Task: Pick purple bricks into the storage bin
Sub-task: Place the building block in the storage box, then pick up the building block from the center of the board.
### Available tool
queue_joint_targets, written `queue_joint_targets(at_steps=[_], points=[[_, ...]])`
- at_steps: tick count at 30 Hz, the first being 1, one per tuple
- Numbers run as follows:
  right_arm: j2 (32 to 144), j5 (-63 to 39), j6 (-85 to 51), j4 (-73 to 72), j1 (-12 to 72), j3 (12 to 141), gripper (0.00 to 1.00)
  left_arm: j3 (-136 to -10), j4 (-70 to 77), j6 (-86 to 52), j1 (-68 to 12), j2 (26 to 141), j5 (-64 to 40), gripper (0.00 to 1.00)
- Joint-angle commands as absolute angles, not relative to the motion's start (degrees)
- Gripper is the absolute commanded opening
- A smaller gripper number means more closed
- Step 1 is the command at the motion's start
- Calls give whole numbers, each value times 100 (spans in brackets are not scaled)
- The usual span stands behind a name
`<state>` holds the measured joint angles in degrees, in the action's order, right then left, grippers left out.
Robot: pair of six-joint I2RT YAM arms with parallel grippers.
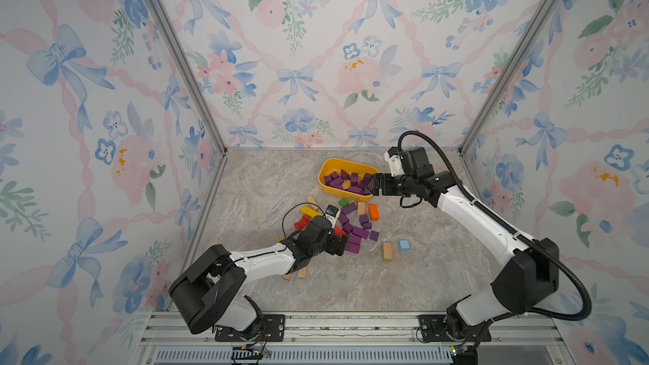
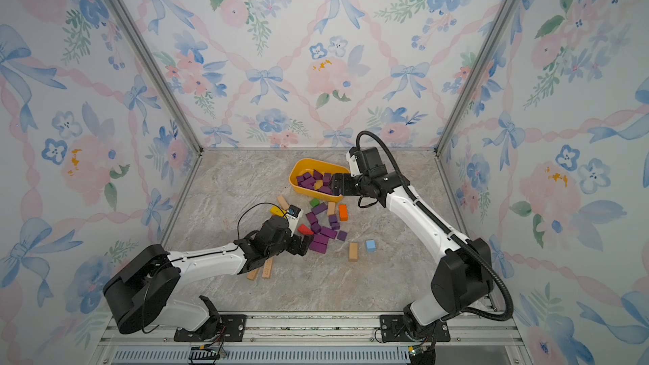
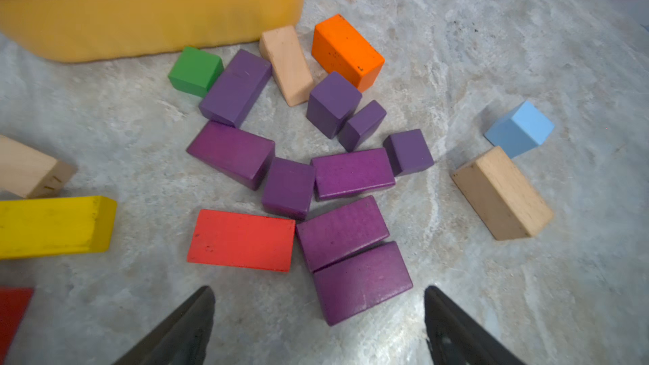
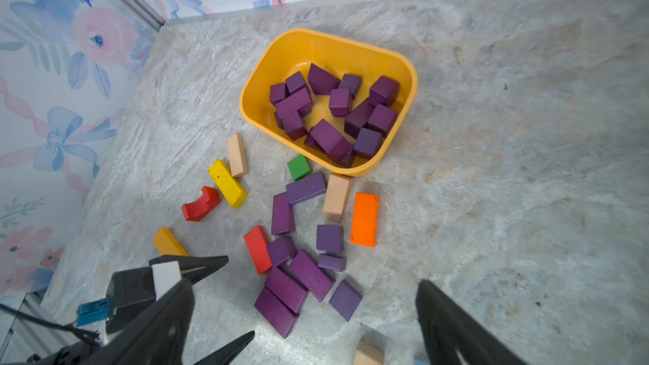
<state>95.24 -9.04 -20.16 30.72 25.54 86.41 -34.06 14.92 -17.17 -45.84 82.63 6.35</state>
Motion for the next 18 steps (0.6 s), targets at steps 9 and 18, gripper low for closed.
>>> queue_joint_targets(at_steps=[9,18], points=[[8135,-165,-2162,2959,2513,7409,97,-4059,443,-1941,-4886,8665,22,88],[7703,-193,-2215,2936,2269,6688,97,-4564,-41,-2268,-5224,9096,94,81]])
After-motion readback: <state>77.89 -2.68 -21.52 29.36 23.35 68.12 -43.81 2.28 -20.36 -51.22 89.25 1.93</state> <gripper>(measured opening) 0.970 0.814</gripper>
